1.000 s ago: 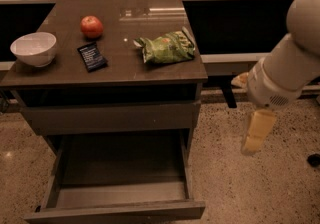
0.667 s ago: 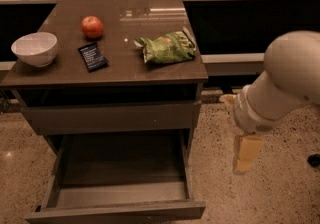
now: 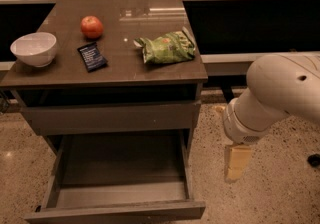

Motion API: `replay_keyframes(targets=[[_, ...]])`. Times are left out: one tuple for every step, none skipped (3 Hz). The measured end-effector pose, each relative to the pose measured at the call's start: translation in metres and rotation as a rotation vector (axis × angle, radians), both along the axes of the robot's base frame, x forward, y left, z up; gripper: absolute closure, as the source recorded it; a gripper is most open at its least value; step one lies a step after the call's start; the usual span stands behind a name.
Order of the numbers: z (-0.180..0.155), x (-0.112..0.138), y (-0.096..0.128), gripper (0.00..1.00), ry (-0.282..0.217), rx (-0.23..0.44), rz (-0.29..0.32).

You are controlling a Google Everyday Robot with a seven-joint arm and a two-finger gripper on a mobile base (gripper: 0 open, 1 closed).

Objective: Close middle drawer

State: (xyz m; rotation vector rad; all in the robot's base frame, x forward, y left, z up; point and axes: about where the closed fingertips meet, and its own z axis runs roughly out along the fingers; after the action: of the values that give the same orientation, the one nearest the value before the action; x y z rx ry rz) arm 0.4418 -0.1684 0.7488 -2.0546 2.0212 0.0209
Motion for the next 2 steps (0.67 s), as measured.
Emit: replay_keyframes(targets=[[-0.0485, -0.0118, 0.0314, 0.0, 0.014, 0.047, 0.026], [-0.0477, -0.0122, 0.0307, 0.0, 0.017, 0.046, 0.025]])
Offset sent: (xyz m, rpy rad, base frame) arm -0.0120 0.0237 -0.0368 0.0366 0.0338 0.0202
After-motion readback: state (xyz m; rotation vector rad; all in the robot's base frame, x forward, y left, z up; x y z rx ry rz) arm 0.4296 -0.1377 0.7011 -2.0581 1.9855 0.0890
